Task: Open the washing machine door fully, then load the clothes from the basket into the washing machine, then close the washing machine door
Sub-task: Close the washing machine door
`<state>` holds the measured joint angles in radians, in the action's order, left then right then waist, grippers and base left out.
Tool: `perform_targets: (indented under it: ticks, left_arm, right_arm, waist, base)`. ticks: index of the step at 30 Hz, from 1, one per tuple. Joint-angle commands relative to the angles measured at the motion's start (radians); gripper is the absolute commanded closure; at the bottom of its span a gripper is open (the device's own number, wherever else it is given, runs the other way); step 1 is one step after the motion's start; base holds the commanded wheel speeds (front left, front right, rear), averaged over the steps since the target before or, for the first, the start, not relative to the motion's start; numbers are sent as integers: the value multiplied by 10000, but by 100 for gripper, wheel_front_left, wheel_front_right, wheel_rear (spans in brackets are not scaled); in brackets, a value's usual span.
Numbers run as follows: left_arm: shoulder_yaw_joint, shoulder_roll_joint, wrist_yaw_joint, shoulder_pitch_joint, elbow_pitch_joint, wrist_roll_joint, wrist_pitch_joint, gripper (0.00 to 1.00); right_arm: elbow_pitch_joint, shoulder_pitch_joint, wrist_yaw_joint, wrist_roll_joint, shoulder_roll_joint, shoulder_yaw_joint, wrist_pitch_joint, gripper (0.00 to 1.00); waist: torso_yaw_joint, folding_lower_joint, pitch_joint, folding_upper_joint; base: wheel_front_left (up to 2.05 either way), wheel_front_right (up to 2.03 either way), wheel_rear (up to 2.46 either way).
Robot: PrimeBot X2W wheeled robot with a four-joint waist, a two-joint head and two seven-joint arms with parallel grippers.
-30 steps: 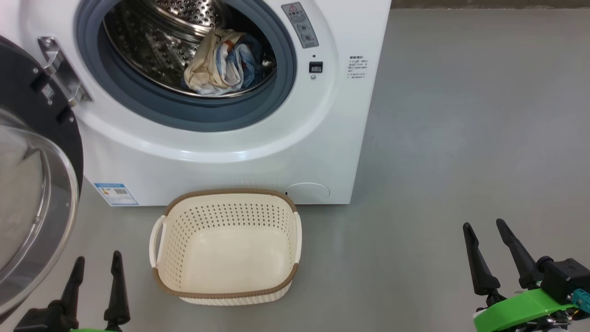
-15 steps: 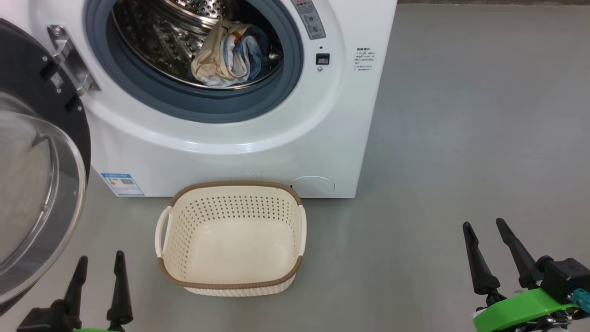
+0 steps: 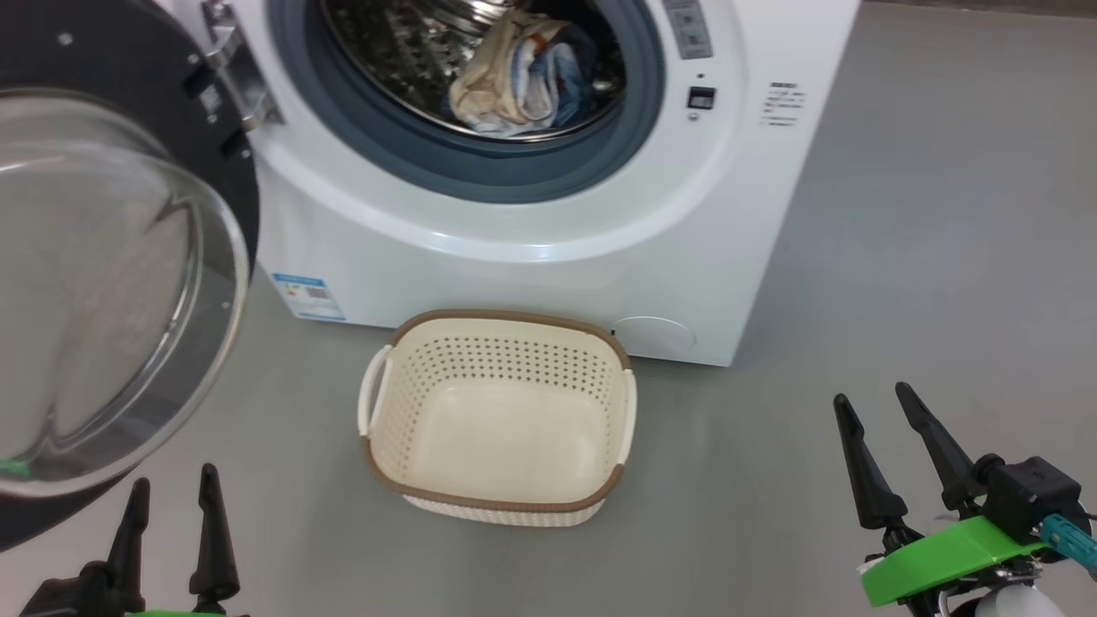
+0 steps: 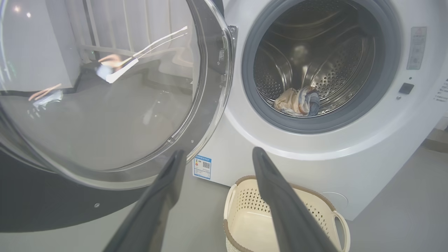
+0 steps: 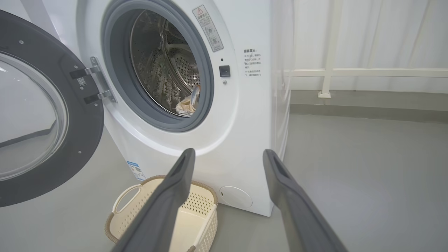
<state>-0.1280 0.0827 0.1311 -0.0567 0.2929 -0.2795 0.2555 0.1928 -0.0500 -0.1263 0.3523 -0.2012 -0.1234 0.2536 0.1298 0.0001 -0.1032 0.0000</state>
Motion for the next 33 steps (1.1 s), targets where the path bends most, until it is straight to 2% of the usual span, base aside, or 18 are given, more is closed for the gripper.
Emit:
perform_targets:
  ticks: [1, 21, 27, 33]
  left_arm:
    - [-382, 136, -4, -228, -292, -67, 63, 0]
    - [-1201, -285, -4, -93, -318, -180, 63, 0]
    - [-1274, -316, -4, 10, -368, -152, 63, 0]
    - [-1303, -322, -4, 56, -350, -282, 63, 0]
  right_arm:
    - [-225, -354, -44, -37, -189, -244, 82, 0]
    - [67, -1034, -44, 89, -369, -1441, 82, 0]
    - [113, -1039, -44, 110, -448, -1510, 82, 0]
    - [132, -1025, -44, 122, -476, -1569, 82, 0]
  waist:
    - [553, -1, -135, 0]
    - [3305, -1, -319, 0]
    - [3790, -1, -291, 0]
    - [3980, -1, -262, 0]
  base:
    - [0, 0, 0]
    - [0, 0, 0]
    - [0, 0, 0]
    - [0, 0, 0]
